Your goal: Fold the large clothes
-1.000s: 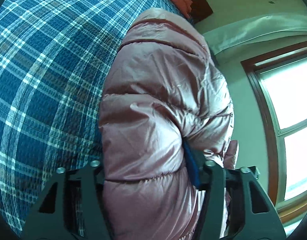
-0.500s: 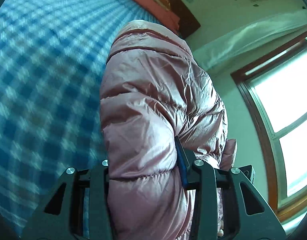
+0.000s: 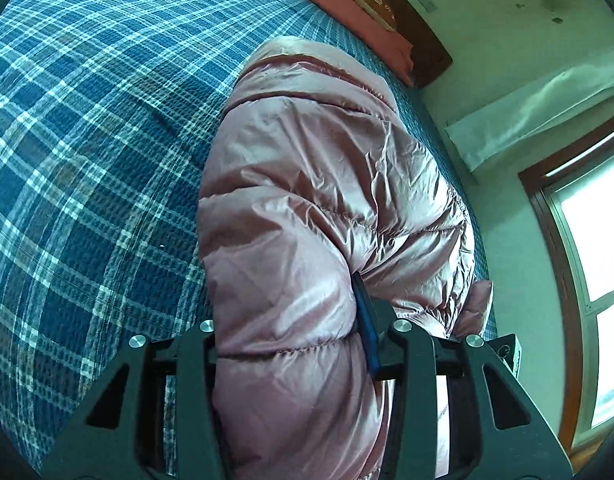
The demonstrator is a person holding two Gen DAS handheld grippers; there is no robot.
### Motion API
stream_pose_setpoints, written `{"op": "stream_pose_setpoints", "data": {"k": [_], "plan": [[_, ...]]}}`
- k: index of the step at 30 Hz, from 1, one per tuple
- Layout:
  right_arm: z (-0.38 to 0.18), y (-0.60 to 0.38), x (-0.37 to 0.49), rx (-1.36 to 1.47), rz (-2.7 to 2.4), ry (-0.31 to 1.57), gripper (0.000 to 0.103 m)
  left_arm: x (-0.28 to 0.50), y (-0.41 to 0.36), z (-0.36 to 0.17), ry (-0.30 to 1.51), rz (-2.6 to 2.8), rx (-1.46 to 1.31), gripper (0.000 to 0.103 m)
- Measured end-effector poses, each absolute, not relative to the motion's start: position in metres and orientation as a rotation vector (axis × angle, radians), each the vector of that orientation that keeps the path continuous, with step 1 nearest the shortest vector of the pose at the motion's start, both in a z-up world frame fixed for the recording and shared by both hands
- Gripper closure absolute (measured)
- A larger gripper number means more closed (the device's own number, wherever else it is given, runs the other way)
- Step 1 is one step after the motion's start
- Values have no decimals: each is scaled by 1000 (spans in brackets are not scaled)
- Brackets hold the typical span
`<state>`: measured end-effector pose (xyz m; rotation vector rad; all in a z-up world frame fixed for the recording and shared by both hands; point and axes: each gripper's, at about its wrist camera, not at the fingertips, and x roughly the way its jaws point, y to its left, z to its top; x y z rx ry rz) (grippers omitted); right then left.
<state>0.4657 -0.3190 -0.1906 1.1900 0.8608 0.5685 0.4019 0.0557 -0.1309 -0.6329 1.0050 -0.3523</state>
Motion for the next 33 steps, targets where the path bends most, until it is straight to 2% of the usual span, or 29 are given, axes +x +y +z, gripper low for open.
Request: {"op": "stream_pose_setpoints", "data": {"k": [4, 8, 13, 17, 18, 19, 21, 24, 29, 31, 33], "plan": [[-173, -311, 463, 1140, 541, 873, 65, 392, 59, -123, 992, -357, -617, 58], [-155, -305, 457, 1086, 513, 881, 55, 365, 69, -119, 980, -344, -636, 53], [-148, -304, 444, 1087, 484, 853, 42, 332, 82, -120, 957, -282, -689, 30], [-151, -302, 441, 1101, 449, 846, 43, 310, 87, -121, 948, -282, -736, 30], [-155, -305, 440, 1098, 438, 849, 48, 308, 85, -122, 947, -282, -729, 31], [-161, -309, 439, 1110, 436, 851, 51, 306, 82, -124, 944, -280, -711, 41], [-169, -309, 433, 1131, 419, 848, 59, 306, 80, -130, 947, -276, -699, 50], [-173, -304, 427, 1160, 388, 821, 63, 314, 79, -141, 958, -271, -719, 53], [-172, -302, 424, 1155, 360, 804, 63, 321, 79, -144, 964, -279, -716, 52], [-168, -298, 425, 1152, 360, 805, 59, 319, 82, -145, 980, -281, -729, 42], [-165, -302, 412, 1128, 347, 816, 51, 320, 88, -146, 995, -286, -760, 38]]}}
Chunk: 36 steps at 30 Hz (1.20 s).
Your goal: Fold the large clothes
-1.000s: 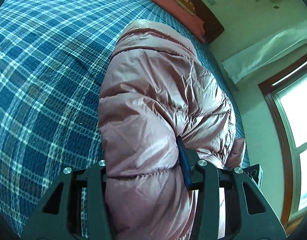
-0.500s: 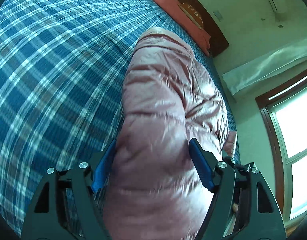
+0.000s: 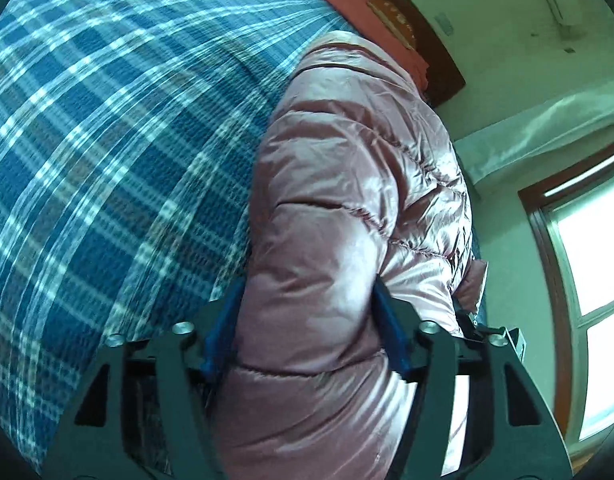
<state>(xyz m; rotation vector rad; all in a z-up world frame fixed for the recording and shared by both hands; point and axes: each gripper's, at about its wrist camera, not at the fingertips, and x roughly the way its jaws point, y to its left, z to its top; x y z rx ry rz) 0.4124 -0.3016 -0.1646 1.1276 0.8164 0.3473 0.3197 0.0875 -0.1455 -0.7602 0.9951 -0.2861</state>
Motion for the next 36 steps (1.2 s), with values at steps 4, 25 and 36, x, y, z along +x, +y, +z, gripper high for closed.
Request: {"op": "stream_pose_setpoints", "data": {"k": [4, 25, 36], "plan": [[-150, -303, 390, 1091, 325, 823, 38, 306, 96, -135, 990, -247, -749, 30], [-75, -258, 243, 551, 63, 830, 36, 188, 61, -66, 821, -32, -196, 12], [-32, -217, 201, 292, -17, 730, 28, 146, 49, -32, 728, 44, -86, 10]]}}
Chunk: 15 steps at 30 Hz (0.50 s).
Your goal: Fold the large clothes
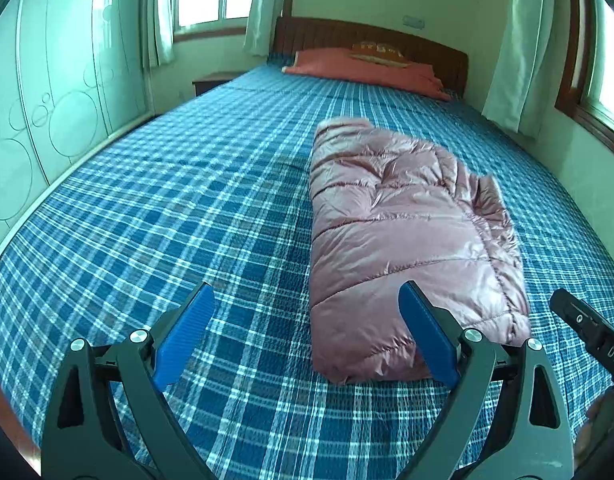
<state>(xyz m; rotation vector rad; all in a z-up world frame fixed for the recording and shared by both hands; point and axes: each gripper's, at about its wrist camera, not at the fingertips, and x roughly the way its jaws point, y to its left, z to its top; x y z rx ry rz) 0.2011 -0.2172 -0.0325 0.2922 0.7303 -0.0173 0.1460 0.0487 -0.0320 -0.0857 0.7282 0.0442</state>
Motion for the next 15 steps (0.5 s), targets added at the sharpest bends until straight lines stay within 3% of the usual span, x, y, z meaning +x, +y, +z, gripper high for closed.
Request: {"op": "stream_pose_setpoints", "data": {"k": [15], "plan": [[4, -193, 176, 198, -39, 657, 28, 116, 49, -2, 668, 42, -109, 8]]}}
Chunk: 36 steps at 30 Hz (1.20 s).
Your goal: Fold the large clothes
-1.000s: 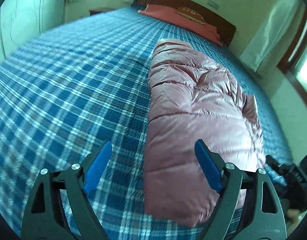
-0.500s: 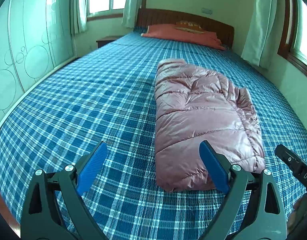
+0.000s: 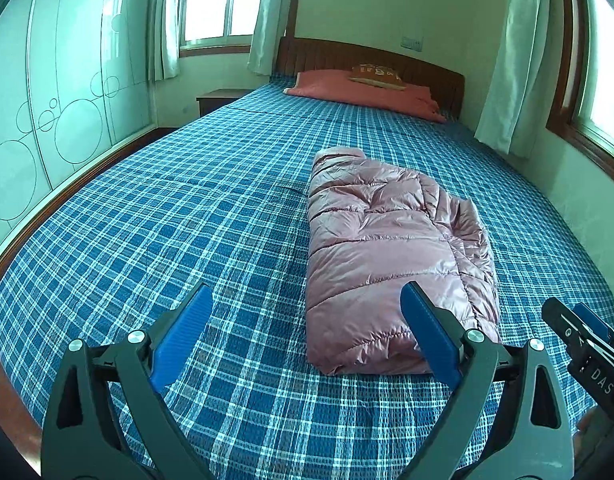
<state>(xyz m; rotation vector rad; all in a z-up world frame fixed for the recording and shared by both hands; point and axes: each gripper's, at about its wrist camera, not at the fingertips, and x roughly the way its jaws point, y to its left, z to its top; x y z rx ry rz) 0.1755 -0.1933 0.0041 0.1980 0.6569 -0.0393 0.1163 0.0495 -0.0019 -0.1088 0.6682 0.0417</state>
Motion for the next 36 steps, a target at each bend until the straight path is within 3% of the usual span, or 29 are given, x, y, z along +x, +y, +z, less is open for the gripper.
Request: {"op": "stream_pose_setpoints", "data": {"k": [36], "plan": [[11, -179, 167, 167, -35, 629, 28, 105, 44, 3, 657, 35, -87, 8]]}}
